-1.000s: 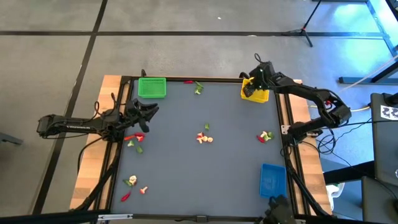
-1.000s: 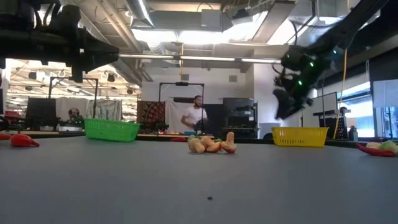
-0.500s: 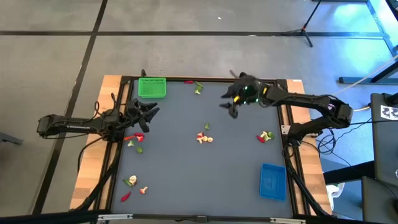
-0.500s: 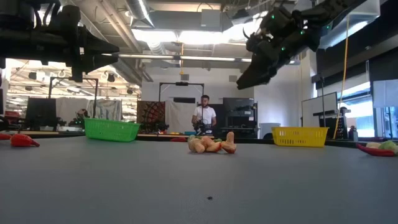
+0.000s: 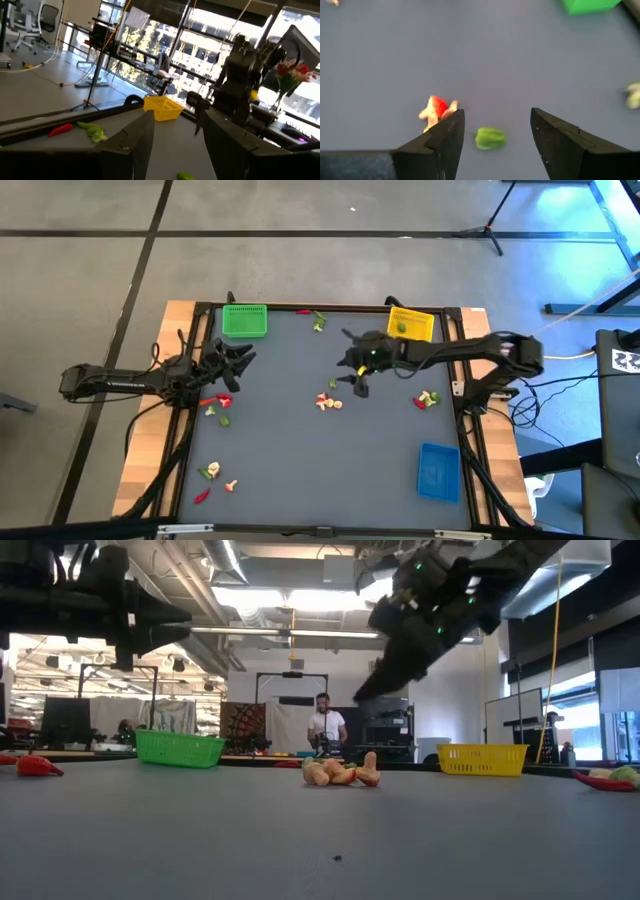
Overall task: Sort produce into baskets
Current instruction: Put the green chili pepper into the yellow bin
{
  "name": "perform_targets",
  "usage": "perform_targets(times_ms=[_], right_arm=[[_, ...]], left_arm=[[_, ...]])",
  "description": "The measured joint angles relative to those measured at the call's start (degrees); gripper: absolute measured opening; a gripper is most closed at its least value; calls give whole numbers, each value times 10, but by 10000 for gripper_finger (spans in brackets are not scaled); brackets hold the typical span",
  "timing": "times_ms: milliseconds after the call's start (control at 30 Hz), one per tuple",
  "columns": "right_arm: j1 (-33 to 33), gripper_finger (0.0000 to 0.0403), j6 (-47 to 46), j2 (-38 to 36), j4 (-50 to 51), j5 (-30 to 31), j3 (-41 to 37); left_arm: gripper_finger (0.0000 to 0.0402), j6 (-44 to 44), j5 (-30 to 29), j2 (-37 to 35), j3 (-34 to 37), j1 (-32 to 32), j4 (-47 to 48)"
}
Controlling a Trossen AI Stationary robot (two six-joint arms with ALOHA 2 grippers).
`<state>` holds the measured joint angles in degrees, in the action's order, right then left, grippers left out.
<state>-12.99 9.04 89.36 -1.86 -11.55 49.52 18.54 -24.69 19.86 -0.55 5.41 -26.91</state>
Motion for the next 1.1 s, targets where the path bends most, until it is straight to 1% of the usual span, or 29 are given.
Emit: perform_targets(times_ms=[233,400,500,600,700,900,1000,1100], right_arm=[[11,227,-38,102,-66,4,0],[10,227,-42,149,-83,16,0],[10,221,-44,169,-101,35,0],[10,198,-46,183,-108,39,1],[13,161,-41,185,-112,34,1],[14,88,-32,182,-111,45,1],[14,67,-32,175,-100,47,1],[14,59,-31,148,-71,50,-1]], left_arm=[[164,0,0,1,0,0,7],[164,-3,0,1,0,0,10],[164,-5,0,1,0,0,10],[164,-10,0,1,0,0,9],[164,-10,0,1,0,0,9],[164,-14,0,1,0,0,9],[164,-22,0,1,0,0,10],[164,-22,0,1,0,0,10]])
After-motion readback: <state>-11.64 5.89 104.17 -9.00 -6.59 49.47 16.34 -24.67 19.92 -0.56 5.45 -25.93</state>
